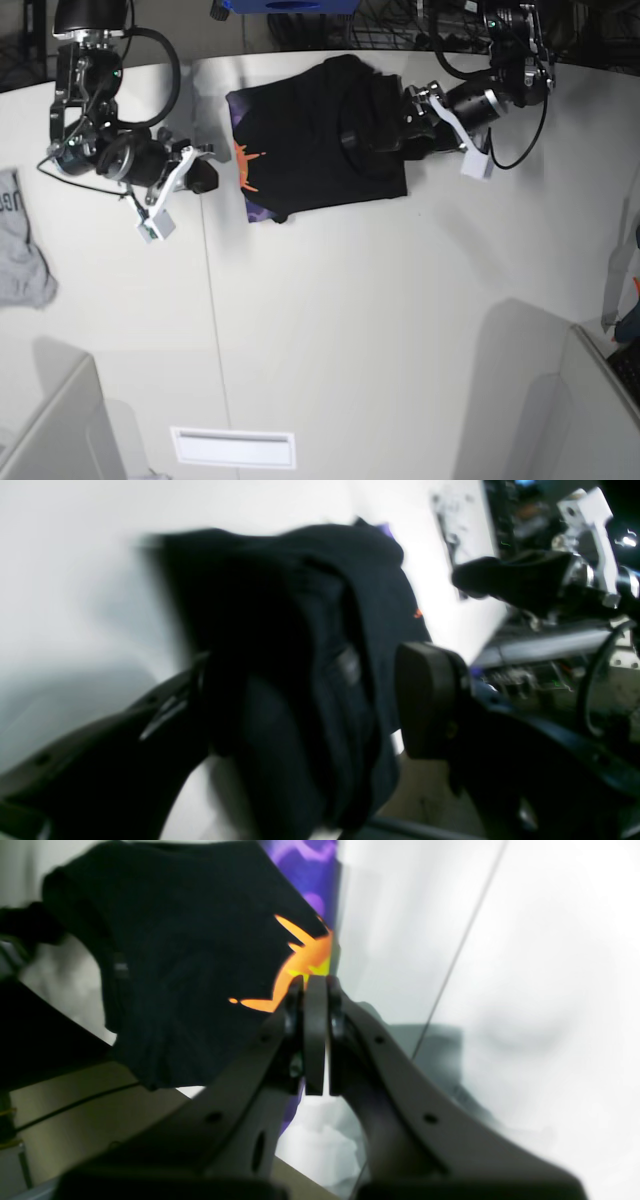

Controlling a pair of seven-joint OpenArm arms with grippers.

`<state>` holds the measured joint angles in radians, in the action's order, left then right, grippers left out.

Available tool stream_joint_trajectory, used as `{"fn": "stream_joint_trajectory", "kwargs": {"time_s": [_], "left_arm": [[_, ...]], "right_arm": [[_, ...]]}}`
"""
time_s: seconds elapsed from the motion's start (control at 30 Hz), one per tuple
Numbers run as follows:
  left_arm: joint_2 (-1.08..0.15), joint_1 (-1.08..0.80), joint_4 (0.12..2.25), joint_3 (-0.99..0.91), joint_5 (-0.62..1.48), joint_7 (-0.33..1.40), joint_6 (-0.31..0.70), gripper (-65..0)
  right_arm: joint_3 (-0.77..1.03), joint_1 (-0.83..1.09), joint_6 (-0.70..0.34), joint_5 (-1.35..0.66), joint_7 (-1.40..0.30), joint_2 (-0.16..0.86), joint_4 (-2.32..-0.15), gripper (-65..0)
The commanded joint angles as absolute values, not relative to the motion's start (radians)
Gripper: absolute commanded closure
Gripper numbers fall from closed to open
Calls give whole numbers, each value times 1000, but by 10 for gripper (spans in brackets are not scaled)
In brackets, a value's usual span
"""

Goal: Fold the T-shirt properly
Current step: 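Push and square the folded bundle with the left gripper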

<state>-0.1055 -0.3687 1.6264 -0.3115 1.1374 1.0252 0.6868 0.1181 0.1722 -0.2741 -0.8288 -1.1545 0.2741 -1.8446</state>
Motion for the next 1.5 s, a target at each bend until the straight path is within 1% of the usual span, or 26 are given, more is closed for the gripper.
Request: {"fn": "stream_joint_trajectory", "kwargs": {"time_s": [0.0,0.2,0.37,0.4,0.43,0.47,0.5,0.53,0.6,0.63,0.73,0.83,0.9,1.03,1.1,1.2,1.3,1.37,1.43,1.47], "left_arm": [[-113,-371,1632,-314,1133,1007,698,-443],[-65,-357,1626,-312,944,1006,698,-443],[-56,-343,1620,-302,820,1007,698,-439],[-50,-341,1620,-302,803,1009,698,-438],[-44,-338,1620,-302,785,1010,698,-421],[-41,-328,1620,-302,765,1012,698,-382],[-41,-323,1620,-300,746,1013,698,-324],[-39,-317,1620,-300,728,1013,698,-239],[-42,-305,1620,-280,702,1013,633,-33],[-45,-288,1618,-252,696,1013,599,0],[-101,-243,1593,-159,687,1013,522,0],[-176,-157,1544,-18,684,1013,466,0],[-239,-81,1521,108,684,1013,447,0],[-378,140,1495,432,680,1013,441,0],[-421,277,1494,604,665,1013,441,0],[-433,449,1491,835,581,1013,446,0],[-426,558,1489,1010,464,1007,447,0],[-404,601,1488,1092,386,992,449,0],[-371,615,1472,1130,315,949,458,0],[-358,615,1465,1139,288,932,478,0]], "right_arm": [[124,160,-282,-845,-1141,286,-1860,0],[124,162,-282,-845,-1138,288,-1860,0],[125,162,-282,-845,-1136,288,-1860,0],[125,162,-282,-845,-1136,288,-1860,0],[125,162,-282,-845,-1136,288,-1860,0],[127,162,-282,-845,-1136,288,-1860,0],[136,162,-283,-845,-1136,288,-1860,0],[151,163,-283,-848,-1136,288,-1860,0],[179,174,-283,-851,-1136,288,-1862,0],[191,179,-283,-851,-1136,288,-1865,0],[226,185,-285,-851,-1138,288,-1865,0],[262,208,-286,-851,-1138,288,-1868,0],[280,213,-306,-851,-1138,288,-1868,0],[361,242,-410,-845,-1144,286,-1865,0],[410,259,-414,-843,-1144,286,-1860,0],[466,271,-414,-843,-1144,286,-1859,0],[506,285,-414,-843,-1144,286,-1831,0],[521,288,-414,-843,-1142,286,-1802,0],[521,291,-414,-843,-1136,286,-1767,0],[521,291,-414,-843,-1136,285,-1750,0]]}}
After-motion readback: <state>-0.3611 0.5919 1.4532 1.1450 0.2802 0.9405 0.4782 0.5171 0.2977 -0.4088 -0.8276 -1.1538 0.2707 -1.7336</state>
